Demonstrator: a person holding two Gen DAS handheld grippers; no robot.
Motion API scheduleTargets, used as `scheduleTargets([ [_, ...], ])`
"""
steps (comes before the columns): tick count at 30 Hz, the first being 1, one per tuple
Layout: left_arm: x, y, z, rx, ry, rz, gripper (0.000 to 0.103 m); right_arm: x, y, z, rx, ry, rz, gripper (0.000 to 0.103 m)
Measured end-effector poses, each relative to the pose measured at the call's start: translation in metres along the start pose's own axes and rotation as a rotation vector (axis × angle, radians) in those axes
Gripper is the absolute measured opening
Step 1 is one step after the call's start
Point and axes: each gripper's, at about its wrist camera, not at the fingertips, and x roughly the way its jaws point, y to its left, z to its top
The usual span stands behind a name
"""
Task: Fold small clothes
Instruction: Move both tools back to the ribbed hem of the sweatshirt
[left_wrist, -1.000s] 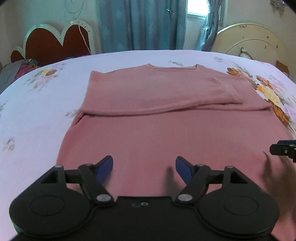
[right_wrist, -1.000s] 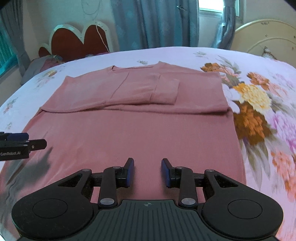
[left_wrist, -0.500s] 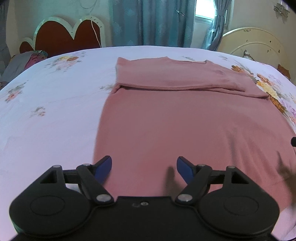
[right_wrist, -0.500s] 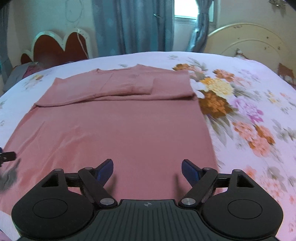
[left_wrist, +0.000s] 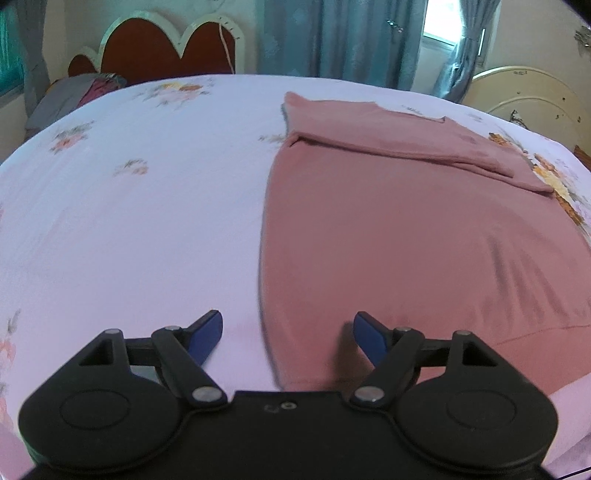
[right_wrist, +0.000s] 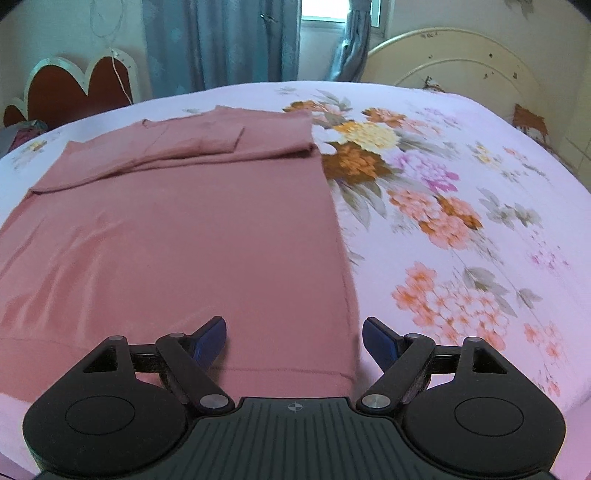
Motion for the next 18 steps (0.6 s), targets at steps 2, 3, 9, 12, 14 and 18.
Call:
scheduleTargets([
  [2, 0.0, 0.002, -0.004, -0.011, 0.013, -0.009, 0.076, 0.001, -0.003, -0.005, -0.002, 0.014, -0.001, 0.08],
  [3, 0.0, 0.003, -0.005, -0.015, 0.015, -0.014, 0.074, 0.002, -0.003, -0.007, -0.005, 0.023, -0.003, 0.08],
  [9, -0.003, 0.0, -0.01, -0.027, 0.031, -0.064, 0.072, 0.0, -0.012, -0.019, 0.028, 0.051, 0.012, 0.08],
  [12, -0.004, -0.002, -0.014, -0.04, 0.046, -0.092, 0.072, -0.001, -0.014, -0.021, 0.047, 0.062, 0.027, 0.08],
  [14, -0.005, -0.003, -0.015, -0.046, 0.053, -0.108, 0.072, -0.001, -0.015, -0.023, 0.072, 0.069, 0.043, 0.074],
  [18, -0.007, -0.009, -0.019, -0.038, 0.047, -0.134, 0.066, -0.003, -0.012, -0.024, 0.085, 0.076, 0.076, 0.052],
])
